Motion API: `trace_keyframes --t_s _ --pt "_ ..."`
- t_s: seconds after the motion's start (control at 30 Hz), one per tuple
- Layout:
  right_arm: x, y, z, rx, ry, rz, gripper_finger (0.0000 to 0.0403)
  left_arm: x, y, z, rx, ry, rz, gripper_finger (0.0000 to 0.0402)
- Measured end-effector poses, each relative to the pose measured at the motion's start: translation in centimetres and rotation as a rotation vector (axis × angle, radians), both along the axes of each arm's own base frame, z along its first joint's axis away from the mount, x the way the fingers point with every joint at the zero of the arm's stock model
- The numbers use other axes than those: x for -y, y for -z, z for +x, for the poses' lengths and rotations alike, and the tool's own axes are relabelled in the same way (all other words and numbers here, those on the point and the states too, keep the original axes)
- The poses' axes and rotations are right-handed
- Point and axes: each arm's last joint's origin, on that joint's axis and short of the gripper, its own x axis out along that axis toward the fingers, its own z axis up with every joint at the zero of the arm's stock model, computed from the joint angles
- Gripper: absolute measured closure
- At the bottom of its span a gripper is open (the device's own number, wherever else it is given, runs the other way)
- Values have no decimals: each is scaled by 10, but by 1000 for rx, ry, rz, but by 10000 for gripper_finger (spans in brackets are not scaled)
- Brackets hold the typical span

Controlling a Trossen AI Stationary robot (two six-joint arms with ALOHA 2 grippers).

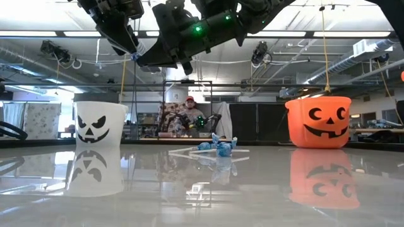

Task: Sort candy by brand, put in halloween buckets
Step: Put the blue candy into the white bucket

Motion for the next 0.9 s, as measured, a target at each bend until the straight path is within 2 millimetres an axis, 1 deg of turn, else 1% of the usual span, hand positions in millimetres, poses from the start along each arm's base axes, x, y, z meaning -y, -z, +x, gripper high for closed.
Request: trace_keyframes --t_s 0.4,0.53,0.6,0.67,0.83,0.9 --pt "0 0 0 4 3 -1 394 0 0 0 -1 -15 -5 400" --pt "0 -1 0 15 4 0 384 -1 -7 0 14 -19 4 400" --pt "0 -2 1 26 10 16 368 -2 -13 0 34 -35 25 400" --pt "0 -2 1 29 16 33 343 -6 -21 -1 38 -60 52 400" --pt "1 0 0 7 32 54 273 -21 -33 -14 -18 -159 128 401" --pt "1 0 0 4 50 47 254 -29 -35 -19 -32 -200 133 401"
